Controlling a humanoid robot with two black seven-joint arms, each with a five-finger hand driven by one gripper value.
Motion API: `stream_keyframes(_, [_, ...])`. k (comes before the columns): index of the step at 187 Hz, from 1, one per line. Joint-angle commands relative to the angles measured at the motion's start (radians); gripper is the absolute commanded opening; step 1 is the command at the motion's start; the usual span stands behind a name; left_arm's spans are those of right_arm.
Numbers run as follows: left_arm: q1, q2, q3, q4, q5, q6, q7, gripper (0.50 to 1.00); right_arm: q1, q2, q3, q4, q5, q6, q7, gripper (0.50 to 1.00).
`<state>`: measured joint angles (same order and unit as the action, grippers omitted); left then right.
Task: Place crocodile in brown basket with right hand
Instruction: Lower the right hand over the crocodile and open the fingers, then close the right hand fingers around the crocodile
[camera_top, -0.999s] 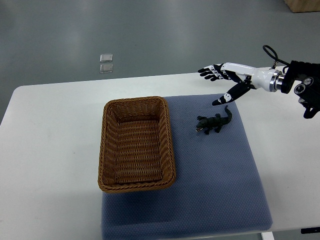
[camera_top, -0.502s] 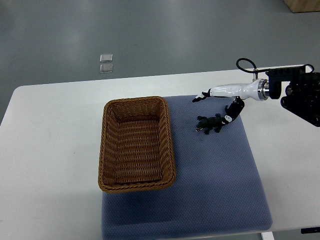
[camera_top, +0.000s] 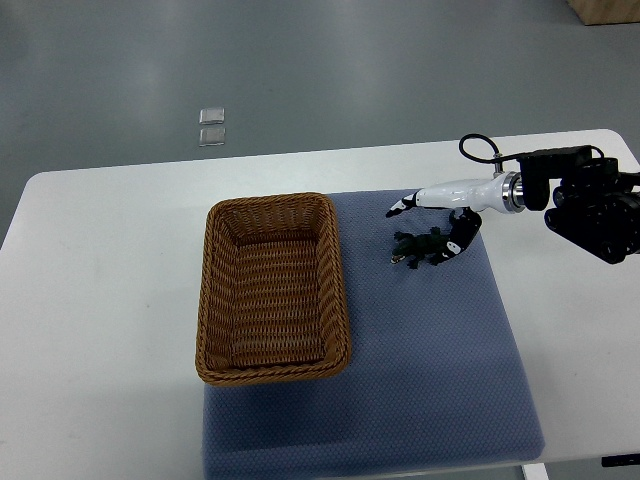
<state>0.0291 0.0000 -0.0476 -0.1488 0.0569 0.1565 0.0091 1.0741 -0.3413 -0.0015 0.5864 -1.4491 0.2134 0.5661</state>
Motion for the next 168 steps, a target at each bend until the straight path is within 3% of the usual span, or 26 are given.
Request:
stream_keyframes(1, [0.000,0.000,0.000,0.000,0.000,0.000,0.000,1.000,0.001,0.010,-0.031,-0.020,0.001,-0.022,0.000,0.926])
stream_keyframes(134, [0.000,0.000,0.000,0.000,0.000,0.000,0.000,1.000,0.007,0.035,-0.052,-0.019,0.001,-0.022,0.008,0.897])
stream_keyframes(168, [0.000,0.000,0.000,0.000,0.000,0.000,0.000,1.000,0.009,0.035,-0.058,-0.019,0.001,-0.022,0.011,0.838])
